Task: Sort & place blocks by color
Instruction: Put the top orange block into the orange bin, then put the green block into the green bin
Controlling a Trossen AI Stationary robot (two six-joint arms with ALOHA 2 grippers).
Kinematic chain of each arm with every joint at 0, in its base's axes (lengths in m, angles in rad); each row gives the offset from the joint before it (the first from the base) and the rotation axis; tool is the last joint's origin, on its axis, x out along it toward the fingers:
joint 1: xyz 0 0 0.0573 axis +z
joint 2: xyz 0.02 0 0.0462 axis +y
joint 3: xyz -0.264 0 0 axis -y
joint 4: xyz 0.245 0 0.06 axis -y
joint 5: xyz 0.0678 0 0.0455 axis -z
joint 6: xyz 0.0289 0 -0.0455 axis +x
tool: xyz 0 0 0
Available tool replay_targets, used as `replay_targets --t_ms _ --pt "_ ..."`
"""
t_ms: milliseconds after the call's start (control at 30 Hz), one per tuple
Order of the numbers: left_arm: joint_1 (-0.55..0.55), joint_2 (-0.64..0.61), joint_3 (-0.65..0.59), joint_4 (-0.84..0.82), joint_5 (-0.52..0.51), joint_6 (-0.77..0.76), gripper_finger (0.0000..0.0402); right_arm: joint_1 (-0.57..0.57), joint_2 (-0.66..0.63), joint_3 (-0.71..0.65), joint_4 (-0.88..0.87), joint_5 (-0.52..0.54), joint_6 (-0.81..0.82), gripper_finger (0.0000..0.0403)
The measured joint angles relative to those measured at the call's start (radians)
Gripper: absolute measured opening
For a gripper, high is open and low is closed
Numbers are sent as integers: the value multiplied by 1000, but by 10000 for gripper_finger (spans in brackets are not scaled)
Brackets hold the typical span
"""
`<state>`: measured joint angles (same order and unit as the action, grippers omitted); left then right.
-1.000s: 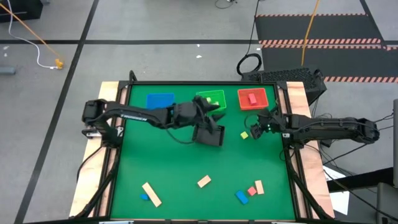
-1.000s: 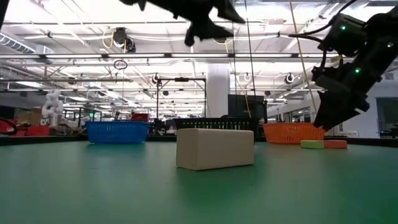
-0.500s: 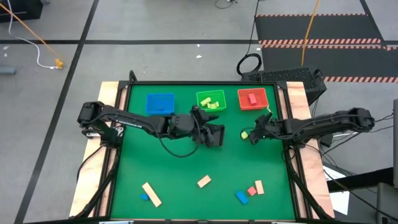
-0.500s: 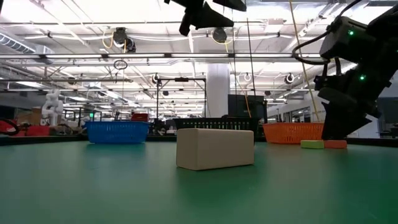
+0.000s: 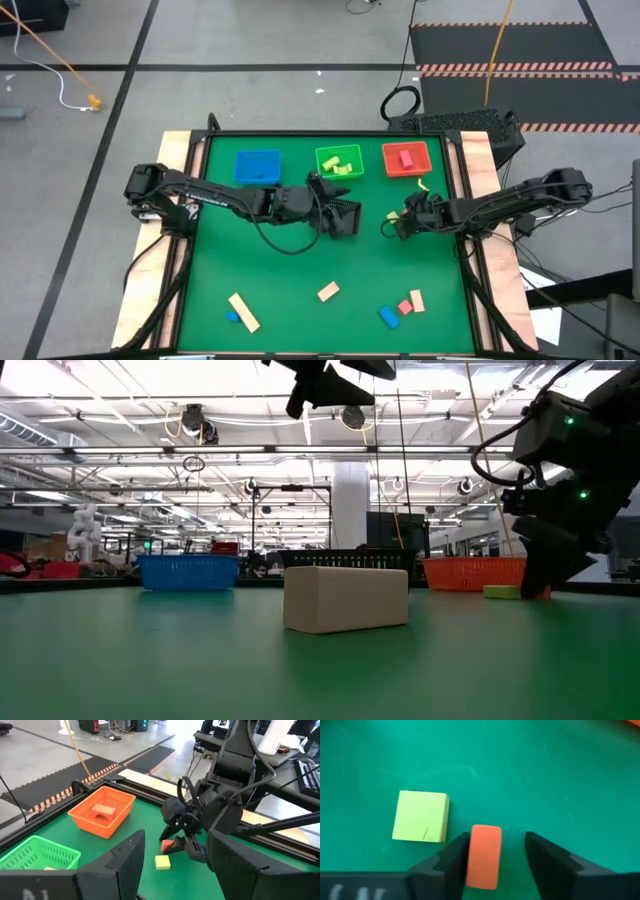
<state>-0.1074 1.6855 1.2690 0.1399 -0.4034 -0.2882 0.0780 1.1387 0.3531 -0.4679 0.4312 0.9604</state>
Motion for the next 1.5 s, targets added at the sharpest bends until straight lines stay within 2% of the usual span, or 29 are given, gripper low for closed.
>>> replay_targets --t_ms 200,233,433,600,767,933,1033,1200,1500 --pt "0 0 0 -17 0 0 214 -1 -25 -2 0 -19 -43 46" --pt "0 0 0 -22 0 -1 214 -1 -36 -3 1 -22 -57 40" --pt "0 0 0 -45 0 -10 214 -23 -158 18 -1 -52 -132 40" --pt "0 0 0 -41 0 -12 214 -88 -254 47 121 90 -302 40" --pt "0 0 0 -40 0 -36 214 -225 -287 52 307 156 -518 40" --pt "0 0 0 -40 1 -51 214 -408 -267 52 399 168 -590 41" --pt "-2 0 0 -39 1 -56 214 -500 -247 52 393 166 -591 58" --pt "-9 0 0 -38 1 -57 214 -598 -213 52 403 141 -583 118" --pt "-17 0 0 -41 1 -57 214 -629 -234 52 504 133 -651 227"
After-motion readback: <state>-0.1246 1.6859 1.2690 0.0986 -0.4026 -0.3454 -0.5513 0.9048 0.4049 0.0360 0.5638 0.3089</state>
